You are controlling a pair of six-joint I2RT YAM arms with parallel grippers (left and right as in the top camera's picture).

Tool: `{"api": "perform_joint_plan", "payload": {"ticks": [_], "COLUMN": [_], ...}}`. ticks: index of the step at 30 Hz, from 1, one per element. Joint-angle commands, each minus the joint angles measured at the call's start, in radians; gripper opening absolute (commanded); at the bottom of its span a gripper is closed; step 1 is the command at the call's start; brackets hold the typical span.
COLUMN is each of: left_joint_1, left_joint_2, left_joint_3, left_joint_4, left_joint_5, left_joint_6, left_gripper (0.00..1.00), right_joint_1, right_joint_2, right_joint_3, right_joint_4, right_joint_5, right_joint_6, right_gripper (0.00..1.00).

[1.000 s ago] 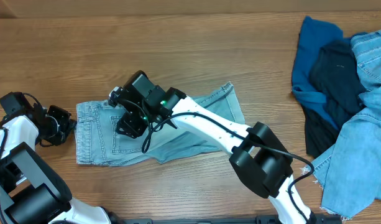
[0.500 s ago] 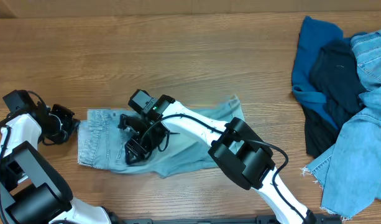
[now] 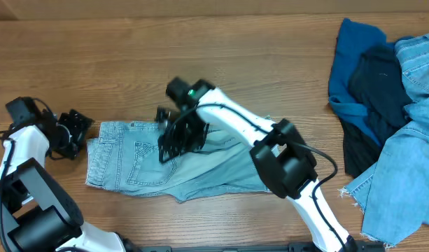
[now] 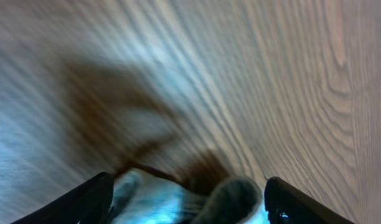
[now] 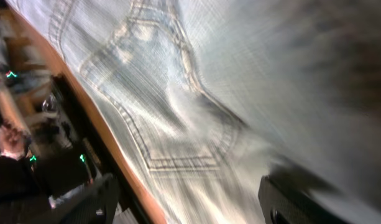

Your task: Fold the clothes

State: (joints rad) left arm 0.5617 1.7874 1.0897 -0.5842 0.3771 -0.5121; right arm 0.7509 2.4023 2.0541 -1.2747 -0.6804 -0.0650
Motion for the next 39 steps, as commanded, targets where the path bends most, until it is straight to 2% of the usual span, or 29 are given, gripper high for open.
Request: {"api": "perform_joint_plan", "payload": {"ticks": [1, 5, 7, 12, 21, 24, 31, 33, 35, 38, 39], "left_joint_1": [-0.050, -0.097, -0.105, -0.105, -0.129, -0.151, -0.197, -0.200, -0.200, -0.200, -0.205], "left_joint_2": [0.005, 0.005, 0.005, 0.006, 0.006, 0.007, 0.008, 0.008, 0.008, 0.008, 0.008], "left_joint_3": [0.086, 0.142, 0.142, 0.142, 0.133, 0.129, 0.129, 0.129, 0.129, 0.129, 0.129], "left_joint_4": [-0.072, -0.147, -0.179, -0.237, -0.272, -0.272, -0.274, -0.275, -0.271, -0.225, -0.203], "left_joint_5": [0.031, 0.032, 0.039, 0.038, 0.022, 0.000, -0.068, -0.141, -0.281, -0.285, -0.265], "left_joint_6": [0.077, 0.098, 0.098, 0.098, 0.131, 0.140, 0.140, 0.139, 0.101, 0.116, 0.159], "left_gripper": [0.81, 0.82, 0.84, 0.83, 0.84, 0.86, 0.87, 0.87, 0.87, 0.89, 0.90], "right_joint_1": [-0.006, -0.034, -0.059, -0.134, -0.265, -0.310, -0.473, -0.510, -0.546, -0.557, -0.557], "right_joint_2": [-0.041, -0.052, -0.052, -0.052, -0.084, -0.152, -0.351, -0.388, -0.415, -0.415, -0.415], "right_joint_3": [0.238, 0.483, 0.542, 0.546, 0.538, 0.482, 0.186, 0.100, 0.021, -0.010, -0.019], "right_joint_4": [-0.123, -0.323, -0.404, -0.419, -0.420, -0.420, -0.420, -0.420, -0.419, -0.419, -0.419], "right_joint_5": [0.218, 0.352, 0.400, 0.447, 0.486, 0.531, 0.549, 0.549, 0.562, 0.568, 0.568], "right_joint_6": [-0.022, -0.017, -0.013, 0.013, 0.149, 0.171, 0.166, 0.143, 0.136, 0.131, 0.114], "right_gripper": [0.78, 0.78, 0.78, 0.76, 0.75, 0.78, 0.82, 0.82, 0.82, 0.82, 0.82]}}
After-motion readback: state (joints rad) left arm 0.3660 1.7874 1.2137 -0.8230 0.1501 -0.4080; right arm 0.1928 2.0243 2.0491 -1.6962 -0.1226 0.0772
